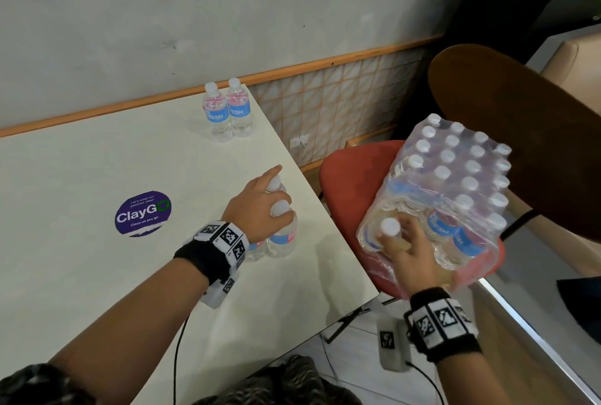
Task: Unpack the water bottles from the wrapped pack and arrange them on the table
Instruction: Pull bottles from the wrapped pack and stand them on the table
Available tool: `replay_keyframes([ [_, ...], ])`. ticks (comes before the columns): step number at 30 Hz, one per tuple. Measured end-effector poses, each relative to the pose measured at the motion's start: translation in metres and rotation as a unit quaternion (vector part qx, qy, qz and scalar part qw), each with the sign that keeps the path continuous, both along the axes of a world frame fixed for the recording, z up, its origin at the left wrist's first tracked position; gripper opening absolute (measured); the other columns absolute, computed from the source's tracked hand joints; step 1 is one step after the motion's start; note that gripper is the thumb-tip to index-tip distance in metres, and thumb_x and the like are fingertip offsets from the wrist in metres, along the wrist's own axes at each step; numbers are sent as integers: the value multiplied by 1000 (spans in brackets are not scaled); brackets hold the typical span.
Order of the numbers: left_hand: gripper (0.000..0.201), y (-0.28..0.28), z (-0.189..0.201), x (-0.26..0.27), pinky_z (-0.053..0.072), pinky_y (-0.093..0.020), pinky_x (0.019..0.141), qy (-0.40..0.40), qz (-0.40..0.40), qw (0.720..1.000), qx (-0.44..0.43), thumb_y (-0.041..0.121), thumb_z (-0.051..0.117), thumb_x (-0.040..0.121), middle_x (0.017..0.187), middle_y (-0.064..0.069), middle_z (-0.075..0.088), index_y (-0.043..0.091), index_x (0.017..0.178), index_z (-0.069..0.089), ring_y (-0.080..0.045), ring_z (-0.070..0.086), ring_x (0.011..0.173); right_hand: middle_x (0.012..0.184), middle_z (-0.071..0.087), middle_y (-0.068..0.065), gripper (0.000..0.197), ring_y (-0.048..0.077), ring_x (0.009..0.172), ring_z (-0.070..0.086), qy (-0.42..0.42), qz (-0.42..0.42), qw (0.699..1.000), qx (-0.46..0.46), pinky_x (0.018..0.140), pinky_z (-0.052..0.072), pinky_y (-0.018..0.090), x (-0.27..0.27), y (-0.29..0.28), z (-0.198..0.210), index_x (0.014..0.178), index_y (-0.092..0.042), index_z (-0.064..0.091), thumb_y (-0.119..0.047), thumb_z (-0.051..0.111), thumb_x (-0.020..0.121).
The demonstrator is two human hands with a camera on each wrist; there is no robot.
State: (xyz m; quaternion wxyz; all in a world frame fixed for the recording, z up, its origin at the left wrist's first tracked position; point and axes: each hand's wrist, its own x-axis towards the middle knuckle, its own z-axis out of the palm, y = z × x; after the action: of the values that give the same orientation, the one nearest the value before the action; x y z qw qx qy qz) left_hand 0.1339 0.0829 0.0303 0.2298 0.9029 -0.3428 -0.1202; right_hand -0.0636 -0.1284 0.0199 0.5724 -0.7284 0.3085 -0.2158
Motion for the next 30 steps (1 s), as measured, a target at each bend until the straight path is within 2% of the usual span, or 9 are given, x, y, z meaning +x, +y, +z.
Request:
replay_keyframes([
  [2,26,1,-1,-1,44,-40,98,-7,0,1000,-13,49,57,85,156,21,12,41,109,63,-14,34,134,92,61,-13,34,-13,82,56,-5,50,997,-65,71,44,5,5,18,5,96,-32,55,-4,67,84],
  [6,30,5,-5,1,47,-46,96,-19,-12,1000,-16,56,52,84,157,17,12,45,111,60,-17,35,135,97,64,-11,30,3,88,58,26,158,986,-49,75,45,16,26,52,-2,101,-33,55,-16,72,82],
  [10,62,5,-2,-1,45,-44,98,-30,2,999,14,80,32,71,156,22,6,43,113,59,-14,32,136,107,62,-9,35,12,95,57,54,219,973,-42,83,48,26,51,91,-5,113,-26,54,-26,70,83],
  [14,57,3,5,-3,43,-44,100,-12,15,999,35,77,52,70,156,23,1,41,114,58,-14,27,138,122,54,-6,61,11,111,52,122,279,952,23,95,45,25,50,78,-4,131,-29,44,-29,75,78],
  [16,51,2,5,-4,41,-44,102,-11,11,1000,23,71,59,71,156,22,3,40,112,59,-14,26,139,114,54,-7,64,14,109,52,135,191,972,36,96,44,28,39,47,-2,132,-23,42,-26,76,78],
  [18,48,2,2,-5,42,-44,101,-12,15,1000,14,66,62,73,156,21,4,39,111,60,-14,26,139,104,57,-3,52,19,103,55,126,-31,991,35,95,45,34,22,1,-6,126,-14,42,-19,71,82],
  [21,39,2,-3,-3,45,-43,96,-38,10,999,7,59,61,79,157,17,7,37,111,60,-18,31,137,116,60,13,41,30,110,57,114,-256,960,-26,99,45,42,-2,-55,-4,120,-5,48,-19,66,86],
  [23,36,2,-4,-1,46,-43,95,-45,7,999,9,57,59,82,158,16,8,36,111,60,-20,33,136,106,63,17,29,34,105,60,142,-244,958,-41,93,49,43,2,-75,-7,108,-2,57,-21,65,87],
  [30,33,4,-9,1,46,-44,96,-41,9,999,11,56,59,82,157,15,9,37,109,60,-22,37,133,116,64,20,63,38,101,64,278,-202,939,16,91,52,48,29,-108,-34,127,-6,52,-49,63,82],
])
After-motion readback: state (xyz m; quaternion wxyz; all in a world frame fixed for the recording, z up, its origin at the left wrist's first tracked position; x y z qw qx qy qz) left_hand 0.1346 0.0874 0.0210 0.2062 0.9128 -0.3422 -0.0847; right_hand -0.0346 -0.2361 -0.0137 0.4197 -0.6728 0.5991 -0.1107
